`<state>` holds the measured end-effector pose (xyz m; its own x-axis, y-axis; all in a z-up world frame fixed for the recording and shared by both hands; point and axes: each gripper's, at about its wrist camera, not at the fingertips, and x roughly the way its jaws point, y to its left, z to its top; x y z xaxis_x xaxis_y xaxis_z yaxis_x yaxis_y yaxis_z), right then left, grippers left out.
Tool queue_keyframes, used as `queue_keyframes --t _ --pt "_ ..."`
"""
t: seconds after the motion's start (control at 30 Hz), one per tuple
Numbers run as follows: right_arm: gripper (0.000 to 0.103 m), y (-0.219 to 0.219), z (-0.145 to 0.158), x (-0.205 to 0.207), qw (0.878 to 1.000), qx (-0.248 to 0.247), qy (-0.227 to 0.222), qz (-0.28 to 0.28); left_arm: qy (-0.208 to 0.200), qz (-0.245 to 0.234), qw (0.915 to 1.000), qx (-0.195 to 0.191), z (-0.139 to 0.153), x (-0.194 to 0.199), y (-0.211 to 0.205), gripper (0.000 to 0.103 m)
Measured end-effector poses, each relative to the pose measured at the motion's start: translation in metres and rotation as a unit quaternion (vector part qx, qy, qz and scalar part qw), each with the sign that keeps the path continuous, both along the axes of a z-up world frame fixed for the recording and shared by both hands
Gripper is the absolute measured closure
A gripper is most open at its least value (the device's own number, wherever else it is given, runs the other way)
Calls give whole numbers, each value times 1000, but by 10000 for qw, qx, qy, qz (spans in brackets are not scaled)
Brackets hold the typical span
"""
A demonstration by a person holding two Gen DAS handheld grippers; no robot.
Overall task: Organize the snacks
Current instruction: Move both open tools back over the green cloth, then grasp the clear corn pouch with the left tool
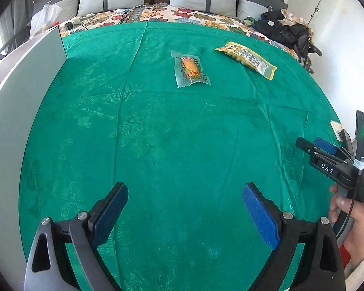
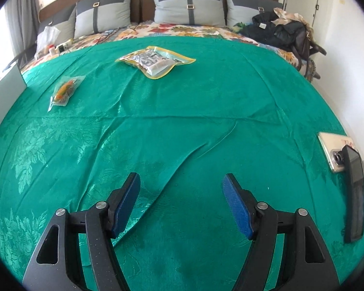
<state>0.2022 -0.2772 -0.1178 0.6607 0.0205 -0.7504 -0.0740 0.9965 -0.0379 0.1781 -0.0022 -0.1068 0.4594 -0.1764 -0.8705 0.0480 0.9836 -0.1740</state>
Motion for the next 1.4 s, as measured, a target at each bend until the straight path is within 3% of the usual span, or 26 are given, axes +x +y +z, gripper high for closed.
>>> queue_keyframes --t 0.27,0.47,0.57,0.7,0.83,0.93,1.13,1.17,1.23,1.27,1.4 --pt "16 1 -7 -1 9999 91 -64 73 -48 295 9995 -85 -4 64 9 9" --pt "14 2 -7 -1 9999 99 -47 77 -161 36 9996 234 1 129 -11 9" --pt "13 2 -6 0 9999 97 -41 84 81 -141 9990 418 -8 165 -28 9" --pt "13 2 -6 0 9999 99 -38 85 268 82 9974 666 -26 203 -35 9" --pt "13 2 -6 0 9999 97 -37 84 383 177 9955 848 -40 221 -35 8" --pt "13 3 -6 0 9999 97 -37 84 382 203 9956 827 -45 227 -32 0" --pt "13 3 -6 0 9999 98 -36 84 441 214 9954 825 -44 230 -24 1" --pt "13 3 -6 0 9999 98 -35 83 365 211 9958 815 -42 227 -22 9" --pt "13 3 -6 0 9999 98 -35 84 133 157 9964 817 -35 217 -20 35" --pt "13 3 -6 0 9999 98 -34 84 71 116 9966 816 -33 214 -20 54" --pt "13 3 -6 -1 9999 99 -33 84 5 77 9962 871 -29 199 -13 58"
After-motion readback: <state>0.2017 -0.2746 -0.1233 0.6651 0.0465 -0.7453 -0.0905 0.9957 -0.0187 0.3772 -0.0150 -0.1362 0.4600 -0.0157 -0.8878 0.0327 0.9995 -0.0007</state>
